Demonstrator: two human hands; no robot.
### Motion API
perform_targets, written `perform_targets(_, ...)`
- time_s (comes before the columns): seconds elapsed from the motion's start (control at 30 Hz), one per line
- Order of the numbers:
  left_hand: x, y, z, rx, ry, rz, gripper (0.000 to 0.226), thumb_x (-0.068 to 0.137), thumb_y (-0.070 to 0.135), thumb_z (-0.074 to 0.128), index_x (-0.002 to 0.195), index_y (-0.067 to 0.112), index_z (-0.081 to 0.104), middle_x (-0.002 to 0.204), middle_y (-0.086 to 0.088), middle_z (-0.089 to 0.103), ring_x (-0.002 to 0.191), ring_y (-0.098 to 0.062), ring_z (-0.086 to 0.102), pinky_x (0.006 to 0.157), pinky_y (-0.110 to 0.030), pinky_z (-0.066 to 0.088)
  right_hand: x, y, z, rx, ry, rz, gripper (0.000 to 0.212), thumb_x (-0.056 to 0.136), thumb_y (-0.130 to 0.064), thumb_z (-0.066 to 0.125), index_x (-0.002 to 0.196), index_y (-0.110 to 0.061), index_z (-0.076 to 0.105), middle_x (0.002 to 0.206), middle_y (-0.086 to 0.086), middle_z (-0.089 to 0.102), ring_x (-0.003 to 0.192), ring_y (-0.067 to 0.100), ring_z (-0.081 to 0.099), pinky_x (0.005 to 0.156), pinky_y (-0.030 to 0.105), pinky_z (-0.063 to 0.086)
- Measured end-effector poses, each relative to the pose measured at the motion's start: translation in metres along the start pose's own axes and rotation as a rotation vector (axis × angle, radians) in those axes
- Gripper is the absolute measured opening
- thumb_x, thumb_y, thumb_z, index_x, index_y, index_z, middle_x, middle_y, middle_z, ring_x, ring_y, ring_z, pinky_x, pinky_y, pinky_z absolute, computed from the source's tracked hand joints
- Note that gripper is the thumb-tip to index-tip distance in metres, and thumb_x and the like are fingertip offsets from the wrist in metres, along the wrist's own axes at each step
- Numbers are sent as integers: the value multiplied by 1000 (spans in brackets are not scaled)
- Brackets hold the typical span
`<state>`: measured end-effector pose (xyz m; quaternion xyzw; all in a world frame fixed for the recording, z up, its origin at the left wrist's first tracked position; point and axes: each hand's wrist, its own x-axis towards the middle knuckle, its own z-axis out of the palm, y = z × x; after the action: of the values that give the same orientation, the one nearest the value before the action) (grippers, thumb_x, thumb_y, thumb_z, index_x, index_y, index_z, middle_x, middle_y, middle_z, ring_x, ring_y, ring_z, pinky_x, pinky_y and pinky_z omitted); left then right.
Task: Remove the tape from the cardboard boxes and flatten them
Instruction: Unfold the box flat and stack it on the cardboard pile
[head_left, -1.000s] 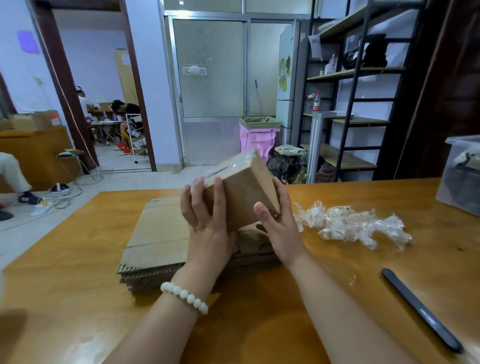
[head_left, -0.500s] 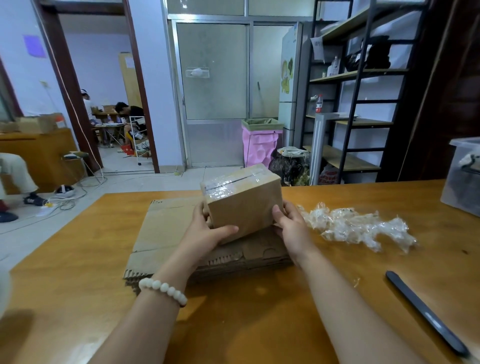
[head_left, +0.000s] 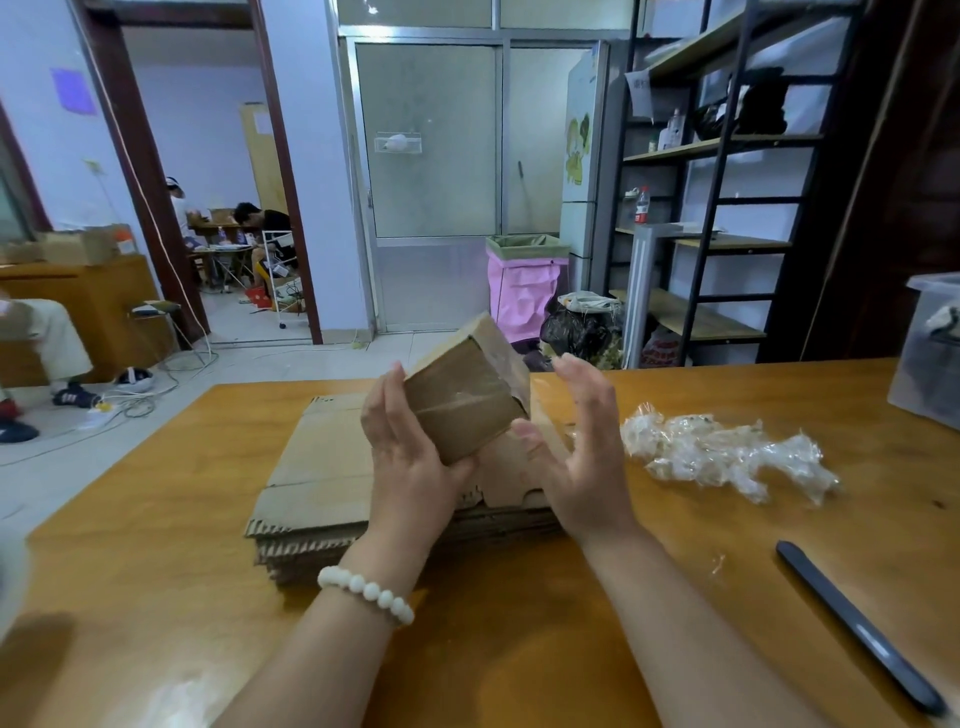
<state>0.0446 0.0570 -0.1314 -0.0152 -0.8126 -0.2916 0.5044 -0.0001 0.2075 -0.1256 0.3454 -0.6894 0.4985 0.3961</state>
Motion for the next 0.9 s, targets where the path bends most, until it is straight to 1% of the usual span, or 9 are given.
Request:
perform_targets(0.1,-1,-6,5,91,14,227,99,66,16,81,142,10,18,137,-7,26,125,-33,28,102,-61,39,1,-2,5,-125,19,-179,45,90,-44,56,127,-20,46,134,7,35,127,22,38,107,23,34)
perform_targets(0.23,-5,-6,13,141,-22,337,83,79,32,56,144,7,11,137,-11,30,126,-35,31,109,-50,33,0,-1,5,-213,24,-265,24,86,-29,63,106,-15,67,130,11,40,123,25,41,110,21,28)
perform_targets(0.33,-4,-7,14,149,-40,347,80,78,31,55,144,6,16,137,-11,30,126,-36,31,112,-44,27,-1,0,5,-223,13,-240,19,87,-26,63,88,-11,73,130,10,41,121,26,42,108,20,29)
perform_targets(0.43,-4,-7,13,156,-39,347,75,76,30,56,140,4,26,136,-11,31,125,-35,32,112,-41,25,-2,-2,7,-233,0,-227,20,89,-24,60,85,-8,72,130,10,41,121,28,43,104,24,35)
perform_targets(0.53,-4,-7,13,134,-23,310,75,74,26,63,137,7,29,135,-9,30,124,-35,32,110,-44,31,-2,-6,8,-123,3,-181,17,92,-20,55,89,-6,65,129,10,45,120,25,47,98,30,44)
perform_targets(0.67,-5,-10,13,122,5,220,99,55,6,86,135,11,28,133,-6,28,121,-32,30,101,-49,38,-1,-11,7,130,-13,-70,4,96,-14,45,98,-14,48,124,7,49,120,4,48,92,19,46)
perform_targets(0.77,-5,-10,11,75,8,173,104,48,-3,85,133,16,27,131,-2,26,119,-29,28,101,-47,34,0,-15,6,213,14,44,6,97,-19,39,98,-17,45,114,-1,56,107,-3,56,86,16,49)
perform_targets(0.83,-6,-10,12,59,-5,149,105,49,-4,84,132,20,24,131,0,24,119,-28,27,102,-46,34,2,-18,4,269,55,144,7,100,-19,37,97,-23,42,103,-7,61,92,2,63,77,20,52)
perform_targets(0.9,-7,-11,12,40,-30,105,107,51,-4,83,132,26,21,132,3,21,122,-26,25,104,-44,30,3,-22,3,352,82,283,15,102,-14,34,96,-26,40,96,-5,66,87,12,67,75,27,56)
